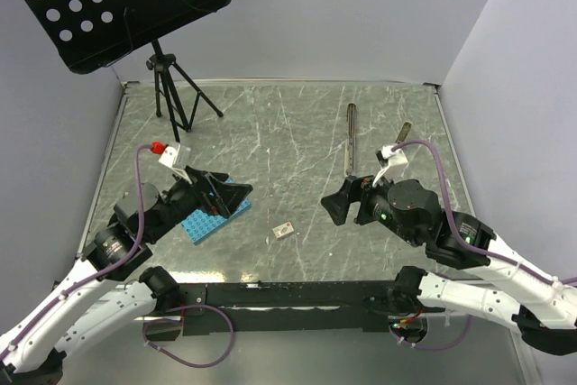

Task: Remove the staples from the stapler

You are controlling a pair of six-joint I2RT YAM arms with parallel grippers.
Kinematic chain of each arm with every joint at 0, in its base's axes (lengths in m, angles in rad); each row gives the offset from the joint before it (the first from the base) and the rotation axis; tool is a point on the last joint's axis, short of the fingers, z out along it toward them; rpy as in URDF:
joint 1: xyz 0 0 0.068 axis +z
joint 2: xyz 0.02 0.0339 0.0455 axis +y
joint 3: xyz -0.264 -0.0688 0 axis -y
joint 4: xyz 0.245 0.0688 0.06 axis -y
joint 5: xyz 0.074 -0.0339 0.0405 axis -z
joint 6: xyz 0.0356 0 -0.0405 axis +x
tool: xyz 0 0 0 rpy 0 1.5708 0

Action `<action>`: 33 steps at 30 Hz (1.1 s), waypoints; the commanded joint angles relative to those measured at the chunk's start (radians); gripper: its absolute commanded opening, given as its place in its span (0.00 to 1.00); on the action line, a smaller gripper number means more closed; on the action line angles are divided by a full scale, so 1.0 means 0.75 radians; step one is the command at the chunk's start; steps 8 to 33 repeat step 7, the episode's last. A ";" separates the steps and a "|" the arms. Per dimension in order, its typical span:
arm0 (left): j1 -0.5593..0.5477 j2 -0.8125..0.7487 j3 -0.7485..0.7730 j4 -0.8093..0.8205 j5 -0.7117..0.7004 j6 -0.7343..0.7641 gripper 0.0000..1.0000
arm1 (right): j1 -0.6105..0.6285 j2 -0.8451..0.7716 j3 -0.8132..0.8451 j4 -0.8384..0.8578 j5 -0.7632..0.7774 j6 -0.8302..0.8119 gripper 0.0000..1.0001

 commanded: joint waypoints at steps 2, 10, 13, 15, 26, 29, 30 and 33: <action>-0.002 -0.015 0.001 0.032 -0.011 -0.030 0.98 | 0.003 0.015 -0.003 0.059 0.012 -0.023 1.00; -0.004 0.022 0.021 -0.001 -0.009 -0.014 0.98 | 0.003 0.029 -0.007 0.065 0.002 -0.023 1.00; -0.004 0.022 0.021 -0.001 -0.009 -0.014 0.98 | 0.003 0.029 -0.007 0.065 0.002 -0.023 1.00; -0.004 0.022 0.021 -0.001 -0.009 -0.014 0.98 | 0.003 0.029 -0.007 0.065 0.002 -0.023 1.00; -0.004 0.022 0.021 -0.001 -0.009 -0.014 0.98 | 0.003 0.029 -0.007 0.065 0.002 -0.023 1.00; -0.004 0.022 0.021 -0.001 -0.009 -0.014 0.98 | 0.003 0.029 -0.007 0.065 0.002 -0.023 1.00; -0.004 0.022 0.021 -0.001 -0.009 -0.014 0.98 | 0.003 0.029 -0.007 0.065 0.002 -0.023 1.00; -0.004 0.022 0.021 -0.001 -0.009 -0.014 0.98 | 0.003 0.029 -0.007 0.065 0.002 -0.023 1.00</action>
